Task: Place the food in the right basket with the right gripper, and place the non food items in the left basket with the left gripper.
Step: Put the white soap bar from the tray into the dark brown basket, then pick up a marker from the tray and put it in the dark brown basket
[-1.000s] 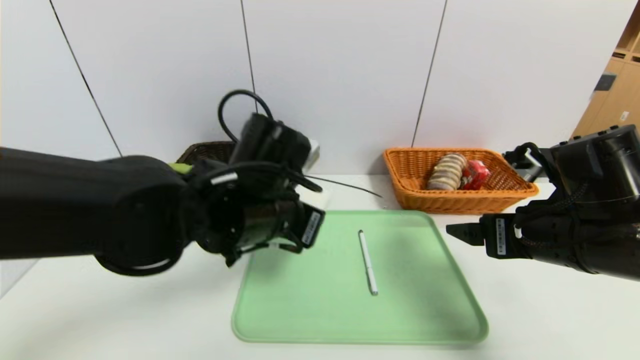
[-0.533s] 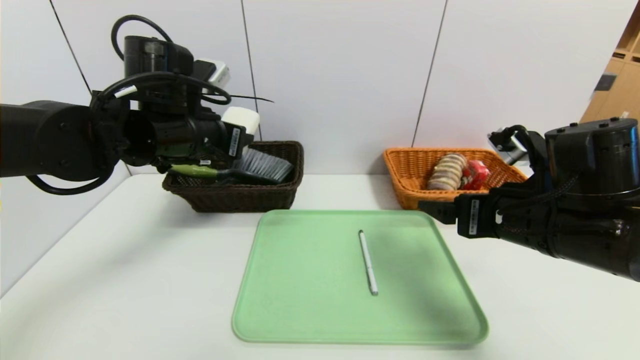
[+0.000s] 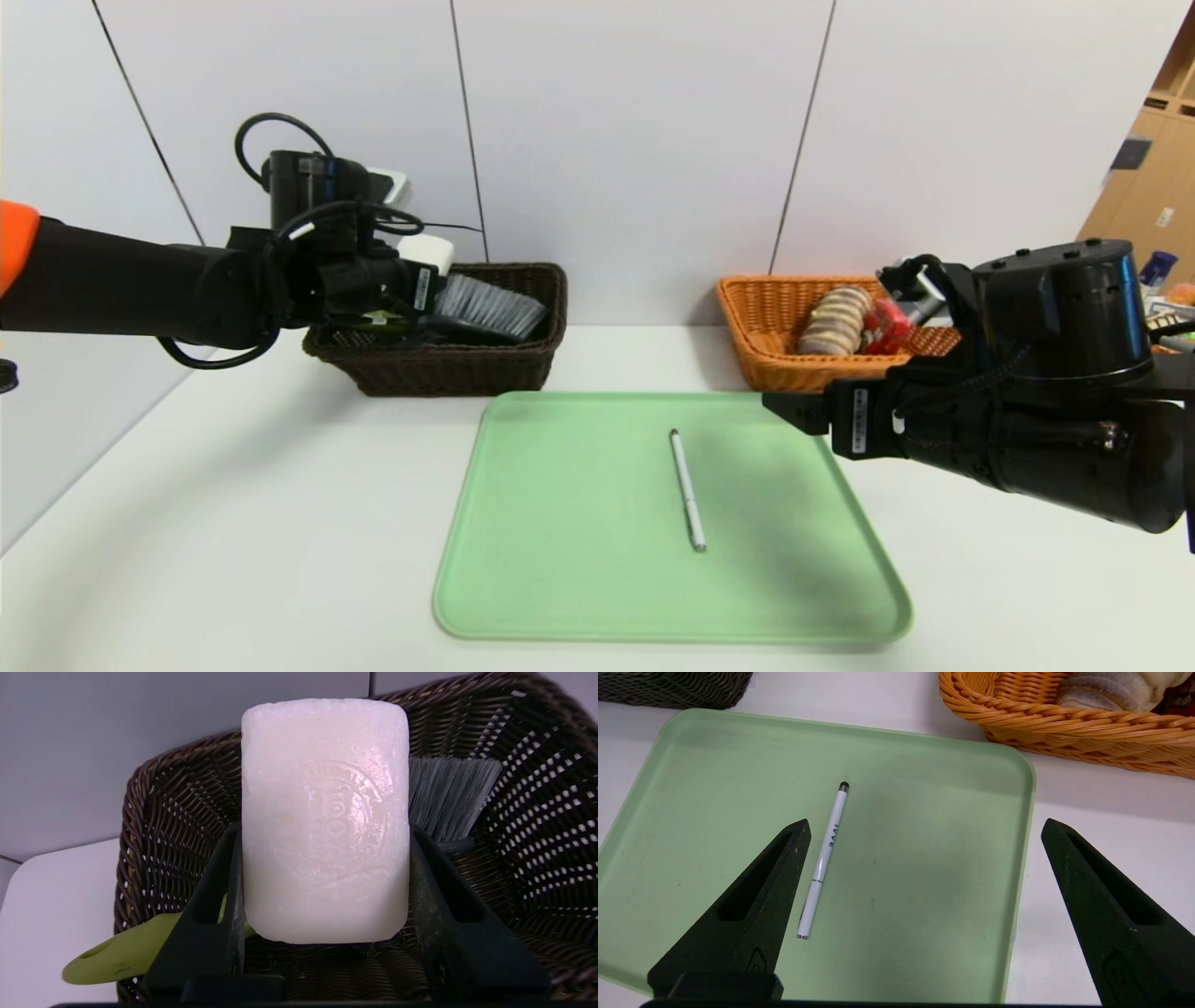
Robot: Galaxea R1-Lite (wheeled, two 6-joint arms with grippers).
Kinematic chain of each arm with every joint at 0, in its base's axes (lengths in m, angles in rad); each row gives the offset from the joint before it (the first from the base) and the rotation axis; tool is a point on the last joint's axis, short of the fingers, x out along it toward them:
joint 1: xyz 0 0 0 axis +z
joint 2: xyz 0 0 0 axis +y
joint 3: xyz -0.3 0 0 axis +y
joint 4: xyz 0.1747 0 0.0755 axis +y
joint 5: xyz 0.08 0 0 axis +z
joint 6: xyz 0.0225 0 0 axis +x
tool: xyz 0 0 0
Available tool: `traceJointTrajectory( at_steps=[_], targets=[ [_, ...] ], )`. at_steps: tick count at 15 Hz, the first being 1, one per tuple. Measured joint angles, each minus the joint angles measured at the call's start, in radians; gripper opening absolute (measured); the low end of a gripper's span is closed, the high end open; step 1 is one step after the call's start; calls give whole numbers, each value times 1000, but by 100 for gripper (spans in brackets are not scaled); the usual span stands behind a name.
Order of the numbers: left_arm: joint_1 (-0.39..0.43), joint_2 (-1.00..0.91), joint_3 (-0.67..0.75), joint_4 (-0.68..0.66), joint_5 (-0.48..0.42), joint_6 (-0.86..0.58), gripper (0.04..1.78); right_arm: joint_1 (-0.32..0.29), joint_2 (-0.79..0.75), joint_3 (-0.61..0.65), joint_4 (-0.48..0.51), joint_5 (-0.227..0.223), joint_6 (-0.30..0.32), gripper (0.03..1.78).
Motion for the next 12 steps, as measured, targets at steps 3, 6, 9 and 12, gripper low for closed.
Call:
traceJointTrajectory(
  at_steps=[3, 6, 9, 12],
  targets=[
    [29, 46, -19, 5, 1, 0, 99, 0, 4, 2, 0, 0, 2, 171],
    [42, 68, -25, -1, 6, -1, 124, 0, 5, 2, 0, 0, 1, 171],
    [45, 74, -24, -13, 6, -6, 139, 0, 6, 2, 0, 0, 1, 171],
    [44, 36, -43, 2, 3, -5, 148, 0, 5, 2, 1, 0, -3, 171]
  ],
)
